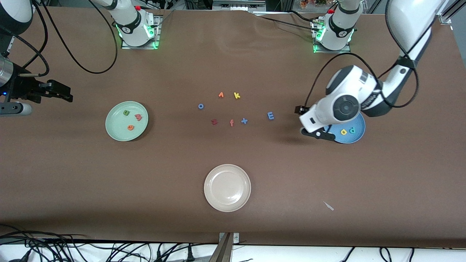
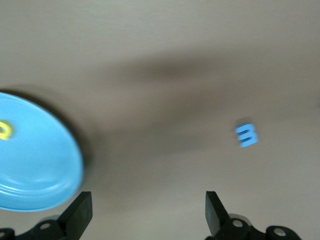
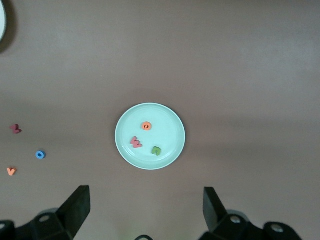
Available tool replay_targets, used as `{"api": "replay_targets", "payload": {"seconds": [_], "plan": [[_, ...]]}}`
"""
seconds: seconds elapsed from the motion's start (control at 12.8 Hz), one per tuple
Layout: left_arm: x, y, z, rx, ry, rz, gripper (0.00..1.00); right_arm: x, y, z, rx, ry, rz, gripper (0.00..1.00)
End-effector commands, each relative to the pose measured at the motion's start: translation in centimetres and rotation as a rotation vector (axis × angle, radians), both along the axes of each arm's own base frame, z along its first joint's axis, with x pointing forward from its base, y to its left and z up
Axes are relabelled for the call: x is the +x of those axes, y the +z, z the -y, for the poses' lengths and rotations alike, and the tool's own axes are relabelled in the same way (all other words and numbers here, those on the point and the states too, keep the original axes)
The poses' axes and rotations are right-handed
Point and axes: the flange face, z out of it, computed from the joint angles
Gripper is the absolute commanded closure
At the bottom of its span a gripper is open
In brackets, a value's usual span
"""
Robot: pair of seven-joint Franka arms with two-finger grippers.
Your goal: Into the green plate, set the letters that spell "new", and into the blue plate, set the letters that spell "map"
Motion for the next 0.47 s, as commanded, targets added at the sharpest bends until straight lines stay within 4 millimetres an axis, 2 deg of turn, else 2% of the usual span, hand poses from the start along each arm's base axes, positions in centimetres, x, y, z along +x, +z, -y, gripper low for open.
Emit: {"api": "replay_targets", "payload": {"seconds": [0.0, 0.08, 0.16, 0.31, 0.39], "plan": [[-1.1, -2.2, 3.3, 0.016, 0.185, -0.003, 0.0, -1.9, 0.6, 1.8, 0.019, 0.002, -0.009, 0.0], [-1.9, -2.7, 4.8, 0.033, 0.195, 0.0, 0.0, -2.2, 0.4, 1.7, 0.031, 0.01, 0.008, 0.0], [-2.5, -3.5, 5.2, 0.04, 0.204, -0.011, 0.01, -2.8, 0.8, 2.6, 0.039, 0.0, 0.021, 0.0], [-3.1, -4.6, 5.9, 0.036, 0.344, 0.024, 0.01, -4.5, 0.7, 3.3, 0.035, -0.002, 0.063, 0.0], [-3.6, -5.8, 6.5, 0.033, 0.403, 0.019, 0.01, -4.9, 0.4, 4.1, 0.03, -0.015, 0.068, 0.0]]}}
